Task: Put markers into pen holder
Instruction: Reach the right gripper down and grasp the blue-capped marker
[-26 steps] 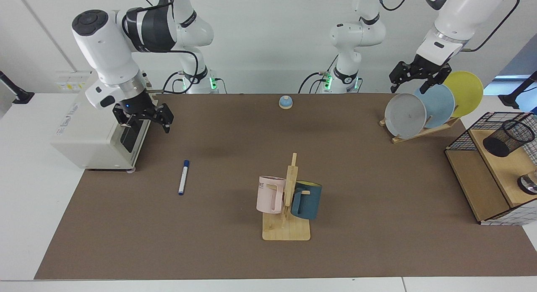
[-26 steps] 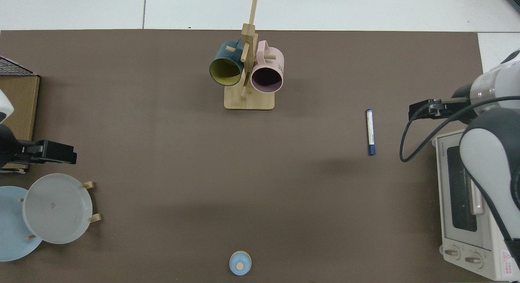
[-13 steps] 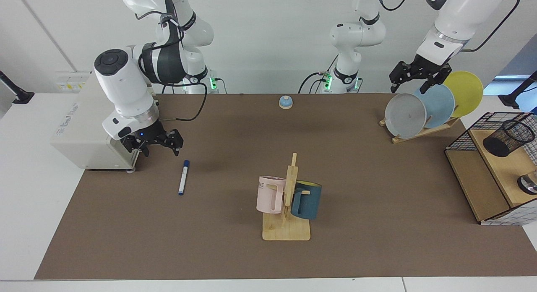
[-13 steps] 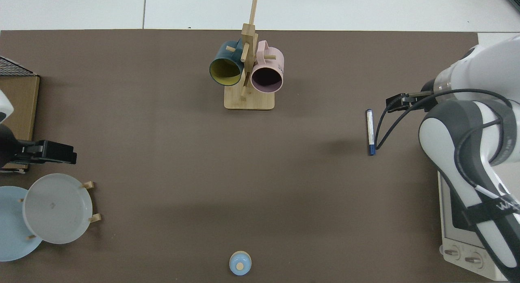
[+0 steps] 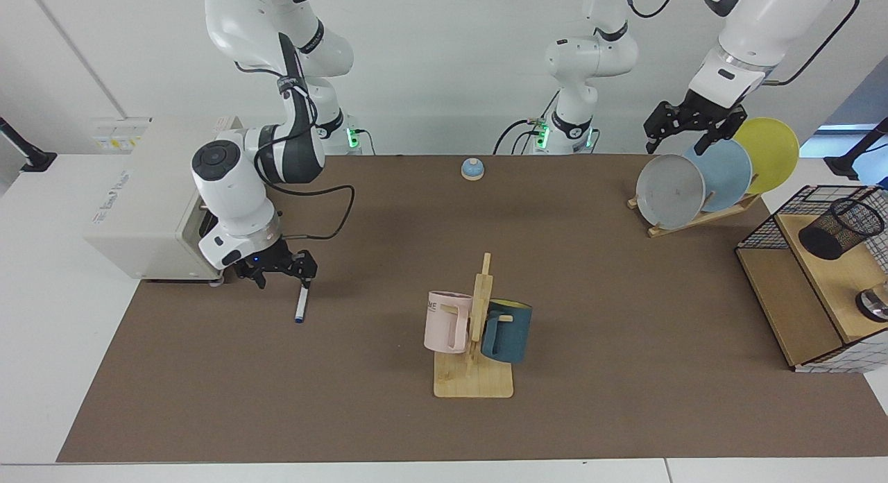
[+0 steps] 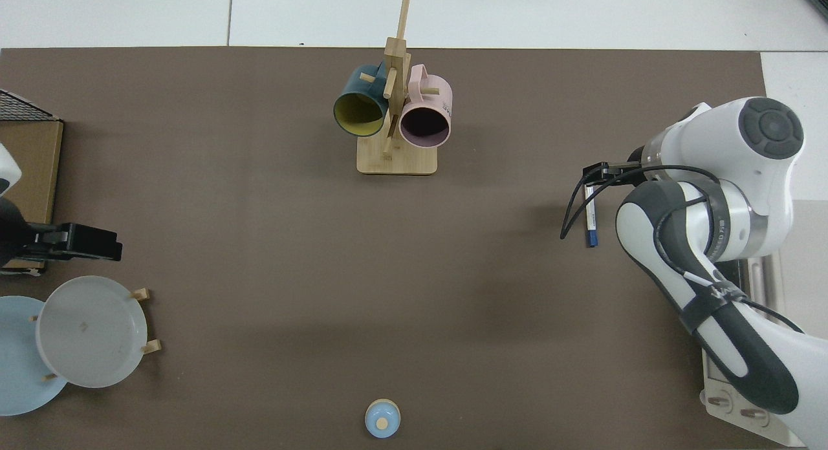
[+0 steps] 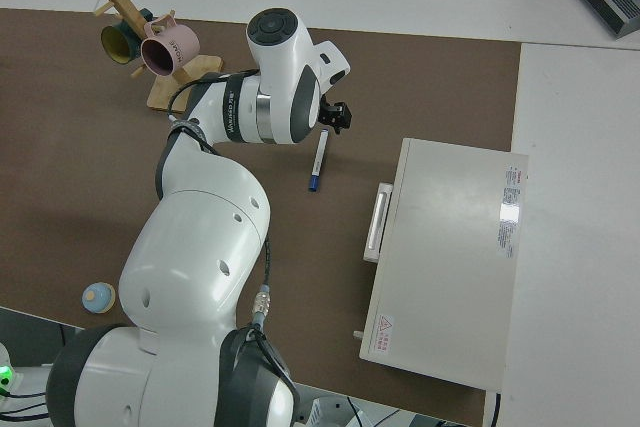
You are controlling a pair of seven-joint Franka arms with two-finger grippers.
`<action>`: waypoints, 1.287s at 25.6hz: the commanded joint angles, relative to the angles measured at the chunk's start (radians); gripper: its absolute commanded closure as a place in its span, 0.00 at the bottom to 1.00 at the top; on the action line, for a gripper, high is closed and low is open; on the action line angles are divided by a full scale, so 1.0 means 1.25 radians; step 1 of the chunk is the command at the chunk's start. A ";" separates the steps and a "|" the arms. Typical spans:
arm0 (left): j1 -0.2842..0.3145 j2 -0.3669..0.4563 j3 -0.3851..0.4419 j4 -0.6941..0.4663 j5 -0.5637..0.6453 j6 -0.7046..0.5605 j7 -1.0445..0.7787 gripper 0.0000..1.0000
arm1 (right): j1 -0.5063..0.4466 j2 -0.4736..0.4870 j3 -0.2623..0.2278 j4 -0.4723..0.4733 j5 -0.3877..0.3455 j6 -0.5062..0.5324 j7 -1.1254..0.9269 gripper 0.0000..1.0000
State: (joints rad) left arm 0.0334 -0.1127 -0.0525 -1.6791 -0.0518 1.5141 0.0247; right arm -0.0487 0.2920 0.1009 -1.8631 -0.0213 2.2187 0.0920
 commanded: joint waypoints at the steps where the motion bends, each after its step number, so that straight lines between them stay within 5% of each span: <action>1: 0.001 -0.010 0.000 -0.007 0.003 0.010 0.001 0.00 | -0.004 0.040 0.006 -0.004 -0.012 0.050 0.026 0.00; 17: 0.001 -0.010 0.000 -0.007 0.003 0.010 0.001 0.00 | -0.005 0.132 0.005 0.052 -0.016 0.082 0.026 0.01; 26: 0.001 -0.010 0.000 -0.007 0.003 0.010 0.001 0.00 | -0.006 0.166 0.006 0.061 -0.049 0.084 0.026 0.10; 29: 0.001 -0.010 0.000 -0.007 0.003 0.010 0.001 0.00 | -0.005 0.166 0.006 0.062 -0.048 0.082 0.027 0.37; 33: 0.001 -0.010 0.000 -0.007 0.003 0.010 0.001 0.00 | -0.004 0.164 0.006 0.067 -0.037 0.074 0.032 0.90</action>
State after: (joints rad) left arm 0.0334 -0.1129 -0.0524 -1.6791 -0.0518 1.5146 0.0247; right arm -0.0492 0.4827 0.0999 -1.7997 -0.0604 2.3135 0.0928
